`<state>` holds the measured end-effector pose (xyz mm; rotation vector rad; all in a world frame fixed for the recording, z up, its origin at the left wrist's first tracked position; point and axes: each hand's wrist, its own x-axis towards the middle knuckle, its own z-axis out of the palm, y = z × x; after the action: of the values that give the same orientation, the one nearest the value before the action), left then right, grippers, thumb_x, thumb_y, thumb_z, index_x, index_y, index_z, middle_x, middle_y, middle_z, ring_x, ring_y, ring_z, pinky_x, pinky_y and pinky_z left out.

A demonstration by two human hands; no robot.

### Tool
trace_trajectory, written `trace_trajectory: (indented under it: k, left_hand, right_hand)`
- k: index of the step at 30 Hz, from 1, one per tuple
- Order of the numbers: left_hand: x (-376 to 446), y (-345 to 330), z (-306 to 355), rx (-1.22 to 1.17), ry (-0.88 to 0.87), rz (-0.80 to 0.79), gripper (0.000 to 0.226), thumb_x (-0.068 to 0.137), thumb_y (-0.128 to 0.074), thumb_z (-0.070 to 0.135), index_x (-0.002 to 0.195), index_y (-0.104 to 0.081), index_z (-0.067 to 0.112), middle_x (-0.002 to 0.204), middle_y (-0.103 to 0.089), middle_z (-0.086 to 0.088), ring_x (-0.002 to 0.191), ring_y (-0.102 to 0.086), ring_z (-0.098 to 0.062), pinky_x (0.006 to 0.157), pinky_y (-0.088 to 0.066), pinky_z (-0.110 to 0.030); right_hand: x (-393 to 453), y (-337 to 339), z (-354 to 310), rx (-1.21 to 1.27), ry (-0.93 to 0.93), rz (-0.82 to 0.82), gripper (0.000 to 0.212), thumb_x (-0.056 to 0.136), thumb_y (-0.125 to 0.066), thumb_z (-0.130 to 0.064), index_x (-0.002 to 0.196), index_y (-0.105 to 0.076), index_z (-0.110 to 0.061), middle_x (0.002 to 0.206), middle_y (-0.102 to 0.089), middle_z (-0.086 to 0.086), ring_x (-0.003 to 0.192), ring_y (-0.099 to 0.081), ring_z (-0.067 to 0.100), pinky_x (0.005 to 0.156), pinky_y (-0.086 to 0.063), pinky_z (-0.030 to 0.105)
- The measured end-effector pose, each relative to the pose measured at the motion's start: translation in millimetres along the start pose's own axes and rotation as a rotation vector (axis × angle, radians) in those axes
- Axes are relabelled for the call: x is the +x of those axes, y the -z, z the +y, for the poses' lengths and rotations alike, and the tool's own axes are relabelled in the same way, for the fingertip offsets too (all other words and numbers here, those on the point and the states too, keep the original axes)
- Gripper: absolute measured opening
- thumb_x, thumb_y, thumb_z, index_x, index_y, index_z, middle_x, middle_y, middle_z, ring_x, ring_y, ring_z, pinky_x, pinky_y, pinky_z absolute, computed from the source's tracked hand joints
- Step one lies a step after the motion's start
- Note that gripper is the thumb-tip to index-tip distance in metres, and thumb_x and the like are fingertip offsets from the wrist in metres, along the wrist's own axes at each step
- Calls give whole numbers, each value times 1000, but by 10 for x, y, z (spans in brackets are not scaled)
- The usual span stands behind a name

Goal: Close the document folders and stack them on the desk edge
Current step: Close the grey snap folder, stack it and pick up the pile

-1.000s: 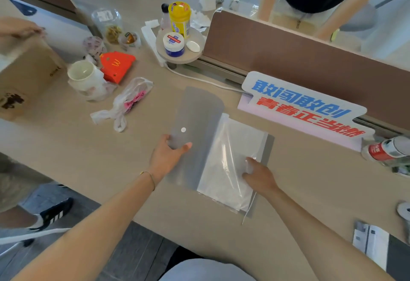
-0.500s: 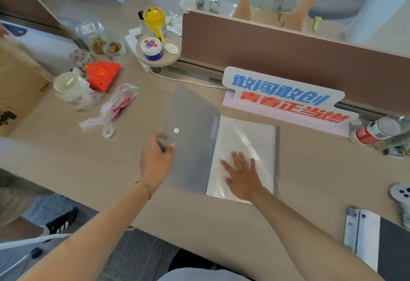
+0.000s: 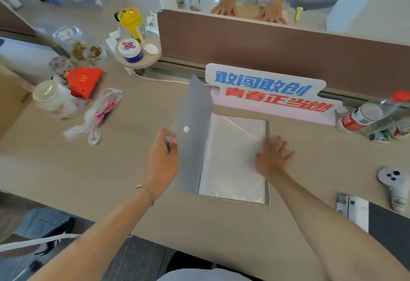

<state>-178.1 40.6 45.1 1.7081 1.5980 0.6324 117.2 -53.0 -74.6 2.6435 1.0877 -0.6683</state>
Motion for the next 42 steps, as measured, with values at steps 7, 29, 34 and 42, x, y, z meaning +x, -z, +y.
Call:
trace_trajectory:
  k: [7,29,34,42]
  left_hand:
    - [-160,-362,200,-29,66,-127,23,101,-39,15,100,-51,35,65,-52,-1,58,-48,-21,61,-49,-46]
    - [-767,-1781,703,273,-19,-550,58,87,-54,65,136,-49,35,131,-62,7,115,-64,-21,92,-48,-34]
    - [-571,-1754,528,374,-87,-522,54,93,-52,47,142,-45,28,133,-62,0,121,-59,-28,89,-47,-37]
    - [-120,-1534,16,529,108,-423,69,92,-53,24,156,-27,19,151,-40,-10,134,-41,-35,97,-43,-44]
  right_hand:
    - [-22,22,118,108,167,22,73,91,-48,-26,157,-17,-21,166,-3,14,152,-4,36,121,-13,52]
    - [-371,153,825,546,324,205,66,86,-52,-5,149,-40,-18,151,-46,4,138,-42,27,111,-39,40]
    - [-391,61,807,496,368,209,60,89,-54,-9,147,-43,-13,148,-49,10,133,-47,32,109,-41,43]
    - [-409,-91,729,414,434,48,54,94,-47,-12,147,-44,-19,155,-42,4,143,-36,23,117,-29,36]
